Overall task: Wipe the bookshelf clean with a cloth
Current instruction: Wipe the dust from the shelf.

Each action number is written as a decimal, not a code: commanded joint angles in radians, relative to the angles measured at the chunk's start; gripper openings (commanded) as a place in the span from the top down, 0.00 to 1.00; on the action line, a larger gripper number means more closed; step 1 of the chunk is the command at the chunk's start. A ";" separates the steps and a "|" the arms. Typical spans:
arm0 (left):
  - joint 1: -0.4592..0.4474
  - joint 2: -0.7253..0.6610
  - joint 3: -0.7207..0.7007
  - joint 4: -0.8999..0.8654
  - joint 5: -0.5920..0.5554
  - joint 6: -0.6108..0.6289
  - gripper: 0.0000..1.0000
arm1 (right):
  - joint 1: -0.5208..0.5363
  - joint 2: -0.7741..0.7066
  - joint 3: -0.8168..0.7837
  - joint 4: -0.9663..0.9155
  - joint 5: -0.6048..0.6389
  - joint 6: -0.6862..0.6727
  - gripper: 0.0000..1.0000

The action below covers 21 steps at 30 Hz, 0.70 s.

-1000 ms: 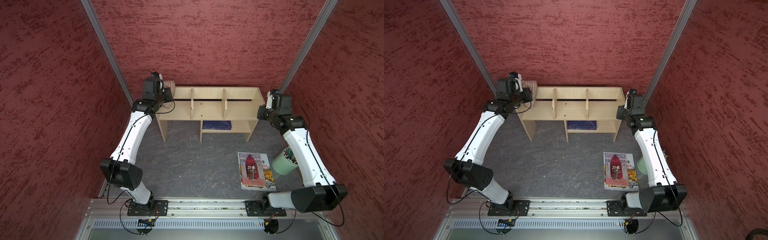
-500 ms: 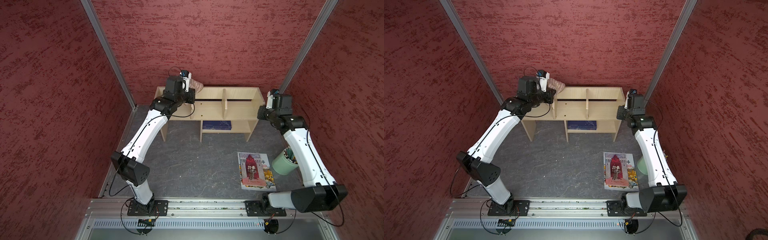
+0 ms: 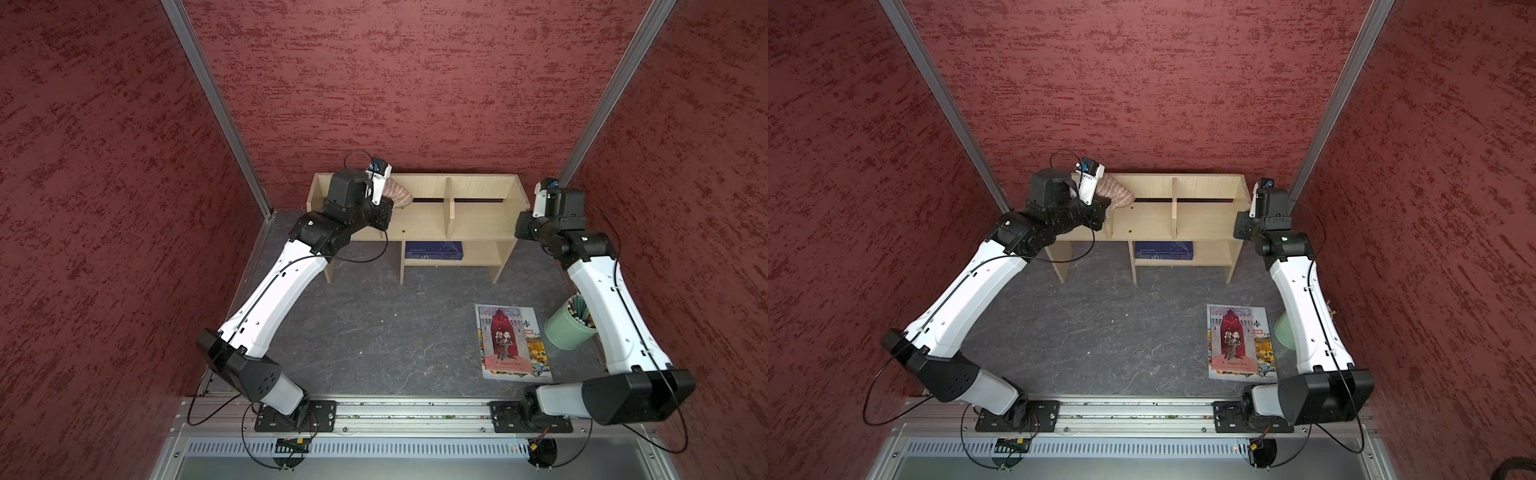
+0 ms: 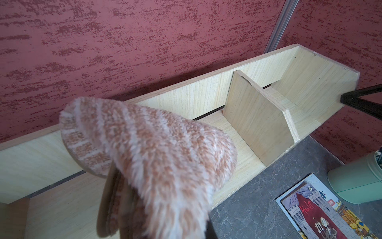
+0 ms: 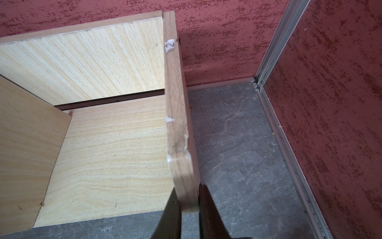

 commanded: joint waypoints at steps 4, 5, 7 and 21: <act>0.066 0.150 0.201 -0.017 -0.072 -0.001 1.00 | -0.005 0.005 0.015 -0.019 -0.070 0.038 1.00; 0.076 0.168 0.223 -0.016 -0.086 -0.009 1.00 | -0.005 0.005 0.018 -0.020 -0.070 0.034 1.00; 0.112 0.196 0.252 -0.018 -0.117 -0.038 1.00 | -0.006 0.006 0.023 -0.023 -0.071 0.033 1.00; 0.364 0.029 0.072 -0.094 -0.193 -0.245 1.00 | -0.013 0.012 0.010 -0.003 -0.079 0.039 1.00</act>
